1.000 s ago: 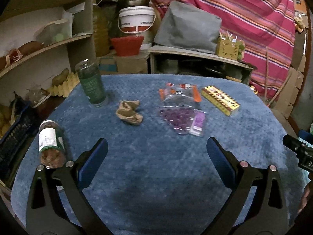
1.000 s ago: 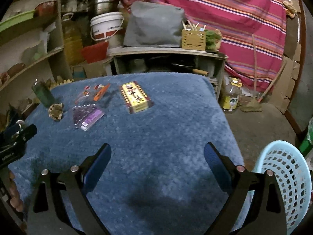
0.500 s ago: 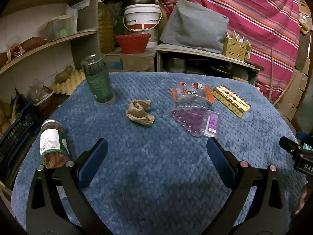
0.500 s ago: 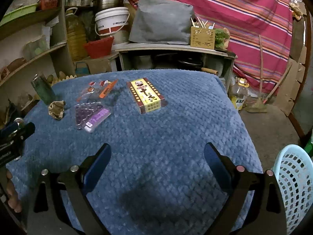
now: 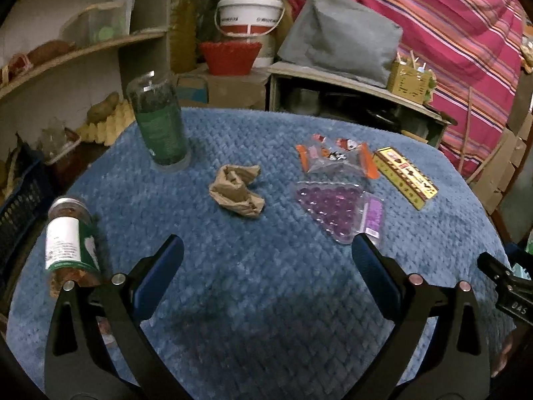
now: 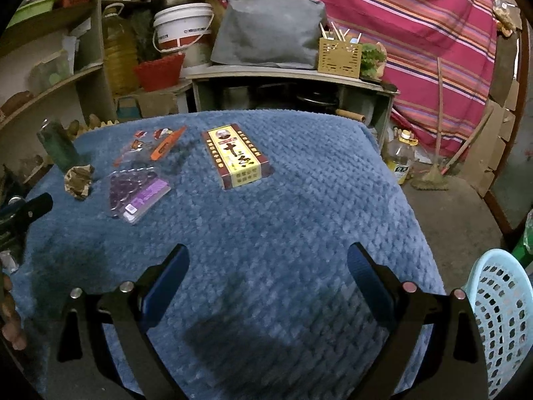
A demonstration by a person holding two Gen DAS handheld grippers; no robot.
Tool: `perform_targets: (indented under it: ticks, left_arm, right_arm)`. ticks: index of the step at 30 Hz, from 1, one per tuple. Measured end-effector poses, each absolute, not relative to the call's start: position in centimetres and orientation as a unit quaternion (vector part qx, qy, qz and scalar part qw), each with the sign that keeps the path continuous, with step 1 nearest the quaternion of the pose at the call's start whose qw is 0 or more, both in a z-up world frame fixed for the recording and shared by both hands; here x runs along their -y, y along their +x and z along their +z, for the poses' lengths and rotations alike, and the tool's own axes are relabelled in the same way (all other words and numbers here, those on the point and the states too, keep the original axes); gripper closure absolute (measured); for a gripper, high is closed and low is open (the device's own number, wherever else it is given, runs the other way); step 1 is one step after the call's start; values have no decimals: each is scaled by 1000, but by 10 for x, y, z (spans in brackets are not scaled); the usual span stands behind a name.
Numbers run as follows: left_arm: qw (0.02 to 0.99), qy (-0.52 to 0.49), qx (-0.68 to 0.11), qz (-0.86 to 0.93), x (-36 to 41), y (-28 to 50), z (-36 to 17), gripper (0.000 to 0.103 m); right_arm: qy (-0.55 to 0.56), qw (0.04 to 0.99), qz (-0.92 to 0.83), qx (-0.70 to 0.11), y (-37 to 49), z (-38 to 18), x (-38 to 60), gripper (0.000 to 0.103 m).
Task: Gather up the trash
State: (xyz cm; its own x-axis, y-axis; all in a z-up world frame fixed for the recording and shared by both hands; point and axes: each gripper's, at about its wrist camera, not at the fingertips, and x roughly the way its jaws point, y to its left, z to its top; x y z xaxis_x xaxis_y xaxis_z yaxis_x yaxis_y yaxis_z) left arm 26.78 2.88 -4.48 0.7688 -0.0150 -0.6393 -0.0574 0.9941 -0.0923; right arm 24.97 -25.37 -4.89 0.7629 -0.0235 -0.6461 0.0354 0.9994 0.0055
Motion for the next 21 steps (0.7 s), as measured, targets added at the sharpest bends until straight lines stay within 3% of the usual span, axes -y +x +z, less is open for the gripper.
perform_targets:
  ticks: [11, 17, 18, 21]
  left_arm:
    - [930, -25, -365, 45, -39, 308, -56, 5]
    - [918, -18, -391, 60, -52, 349, -60, 6]
    - [917, -13, -394, 64, -52, 355, -62, 8]
    - [912, -5, -405, 61, -54, 369, -68, 33]
  right_arm:
    - [26, 933, -24, -357, 268, -48, 265, 9]
    - [-26, 934, -49, -353, 275, -48, 258, 9]
    - [-29, 933, -46, -356, 278, -48, 256, 9]
    - [-18, 931, -29, -364, 286, -44, 252, 9]
